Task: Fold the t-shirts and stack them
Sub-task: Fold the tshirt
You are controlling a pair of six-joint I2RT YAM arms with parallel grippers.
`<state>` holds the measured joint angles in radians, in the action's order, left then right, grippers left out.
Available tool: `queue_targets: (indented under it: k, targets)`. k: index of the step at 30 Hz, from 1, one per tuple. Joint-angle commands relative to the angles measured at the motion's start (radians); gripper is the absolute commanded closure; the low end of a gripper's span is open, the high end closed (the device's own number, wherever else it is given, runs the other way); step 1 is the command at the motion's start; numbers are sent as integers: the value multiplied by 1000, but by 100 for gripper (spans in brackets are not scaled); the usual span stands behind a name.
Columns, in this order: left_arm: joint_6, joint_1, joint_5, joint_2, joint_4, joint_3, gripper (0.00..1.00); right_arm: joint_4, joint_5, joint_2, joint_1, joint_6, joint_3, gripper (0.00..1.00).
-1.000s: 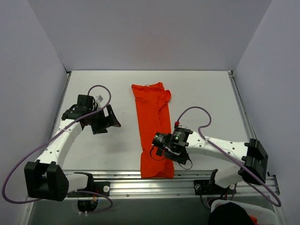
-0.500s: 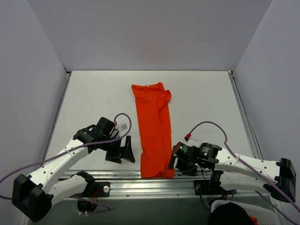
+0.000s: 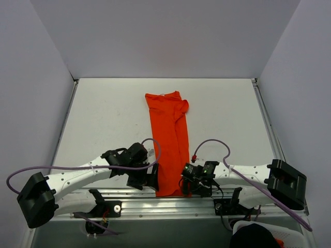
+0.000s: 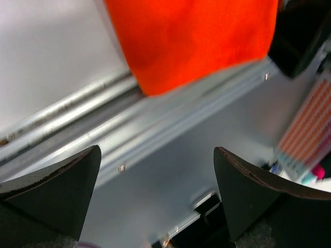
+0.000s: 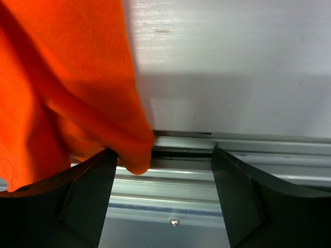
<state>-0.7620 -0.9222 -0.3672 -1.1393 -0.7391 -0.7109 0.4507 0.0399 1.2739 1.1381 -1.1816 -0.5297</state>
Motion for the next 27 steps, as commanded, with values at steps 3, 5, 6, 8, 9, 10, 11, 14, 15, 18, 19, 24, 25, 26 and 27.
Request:
queue_targets:
  k: [3, 5, 6, 8, 9, 10, 11, 14, 15, 18, 19, 24, 25, 26, 27]
  targets:
    - [-123, -4, 97, -56, 302, 100, 1, -33, 8, -4, -26, 63, 56, 31]
    - [-137, -7, 135, -88, 357, 116, 1, -33, 5, -10, -34, 74, 62, 31]
    - [-137, -7, 149, -97, 369, 117, 0, -32, 0, -10, -40, 79, 62, 32]
    - [-145, -17, 175, -131, 409, 120, 0, -27, -6, -18, -54, 95, 60, 32]
    - [-151, -21, 200, -145, 418, 123, 0, -24, -9, -21, -60, 102, 59, 32]
    - [-164, -26, 206, -167, 452, 131, 0, -26, -14, -27, -75, 114, 59, 32]
    - [-175, -36, 217, -178, 464, 136, 0, -26, -17, -30, -84, 120, 59, 33]
    - [-207, -59, 260, -203, 529, 152, 0, -41, -28, -39, -121, 151, 56, 34]
    - [-215, -63, 267, -208, 544, 156, 0, -46, -29, -39, -129, 158, 57, 34]
    - [-241, -78, 275, -253, 622, 166, 0, -75, -34, -27, -158, 180, 66, 37]
    - [-247, -84, 277, -266, 633, 162, 0, -90, -34, -22, -161, 184, 69, 38]
    - [-266, -136, 292, -330, 658, 137, 0, -141, -17, 15, -169, 192, 89, 47]
    - [-273, -142, 297, -342, 658, 133, 0, -150, -14, 24, -169, 192, 94, 50]
    - [-278, -148, 306, -346, 655, 128, 0, -168, -11, 30, -169, 192, 100, 52]
    - [-281, -150, 315, -350, 661, 128, 5, -175, -5, 42, -169, 194, 103, 58]
